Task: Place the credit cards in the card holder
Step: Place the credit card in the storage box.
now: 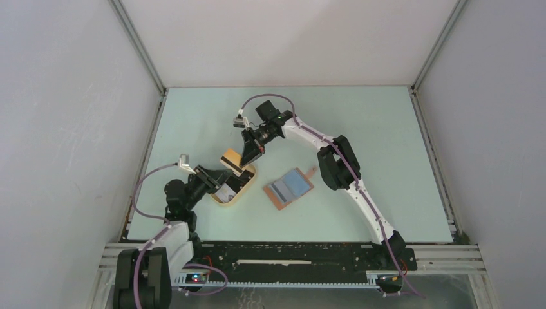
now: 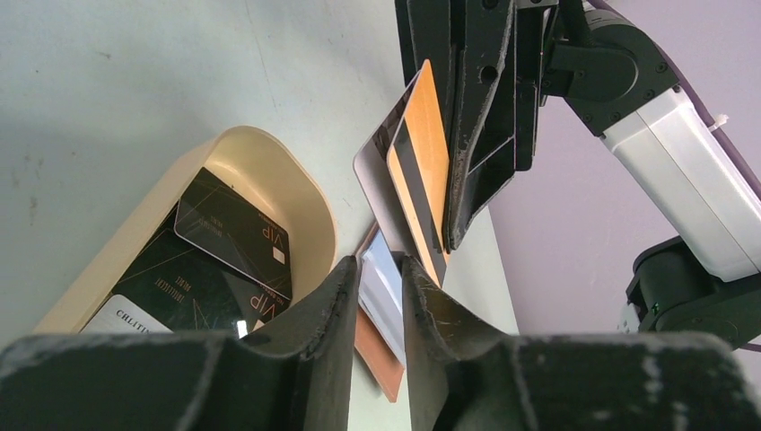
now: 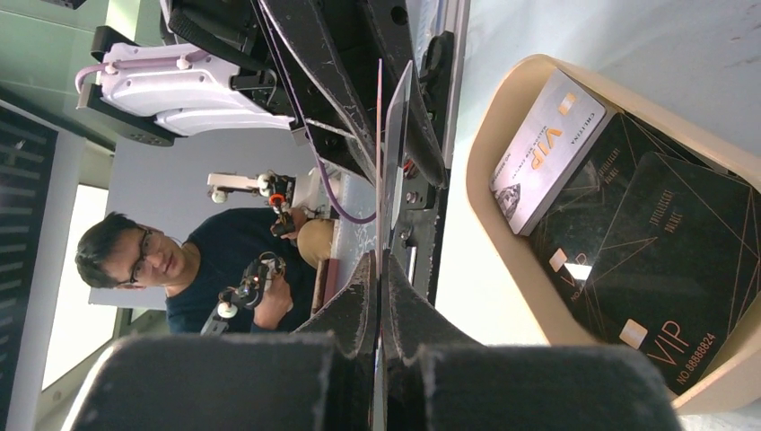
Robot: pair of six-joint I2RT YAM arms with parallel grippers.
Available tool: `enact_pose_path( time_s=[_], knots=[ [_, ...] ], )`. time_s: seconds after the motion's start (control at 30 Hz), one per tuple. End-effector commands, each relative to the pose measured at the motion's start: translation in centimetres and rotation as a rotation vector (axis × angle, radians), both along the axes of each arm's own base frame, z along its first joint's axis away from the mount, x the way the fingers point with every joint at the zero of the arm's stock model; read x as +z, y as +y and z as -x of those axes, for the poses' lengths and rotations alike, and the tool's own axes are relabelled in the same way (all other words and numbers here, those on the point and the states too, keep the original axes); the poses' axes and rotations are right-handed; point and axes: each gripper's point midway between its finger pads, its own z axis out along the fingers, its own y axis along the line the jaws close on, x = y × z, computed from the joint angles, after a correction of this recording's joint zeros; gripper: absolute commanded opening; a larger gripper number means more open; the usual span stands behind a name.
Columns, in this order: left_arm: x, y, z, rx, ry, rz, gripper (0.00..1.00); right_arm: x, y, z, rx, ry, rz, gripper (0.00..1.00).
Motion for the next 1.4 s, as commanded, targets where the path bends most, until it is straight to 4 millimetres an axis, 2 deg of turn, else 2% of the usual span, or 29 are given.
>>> enact_pose_path(
  time_s=[0.0,0.2,0.5,0.73,0.8,0.87,0.93,1.0,1.37],
  knots=[
    [-2.8,0.1,1.2,0.009,0.075,0.002,0.31,2.7,0.6,1.9,0.057,-0.016,-0.057,0.00],
    [-3.3,0.1,1.1,0.005,0.086,0.002,0.39,1.5,0.9,1.9,0.055,0.010,-0.029,0.00],
    [-2.0,-0.8,1.3,-0.048,0.035,0.050,0.35,1.4,0.9,2.5,0.088,0.060,-0.039,0.00],
    [-1.6,-1.3,1.2,-0.082,0.020,0.088,0.23,0.5,1.0,2.3,0.081,0.077,-0.015,0.00],
    [-1.3,-1.5,1.2,-0.097,0.014,0.110,0.15,0.1,1.2,2.2,0.075,0.078,-0.006,0.00],
    [-1.4,-1.7,1.2,-0.112,0.027,0.136,0.02,-0.3,1.3,2.0,0.065,0.078,0.008,0.00],
    [-1.9,-1.6,0.9,-0.106,0.063,0.164,0.00,-0.9,1.4,1.7,0.046,0.076,0.030,0.01],
    [-2.7,-1.5,0.8,-0.101,0.109,0.187,0.00,-1.5,1.4,1.3,0.028,0.074,0.049,0.05],
    [-2.8,-1.2,0.5,-0.072,0.138,0.218,0.00,-3.0,1.7,0.1,-0.017,0.040,0.080,0.33]
  ],
)
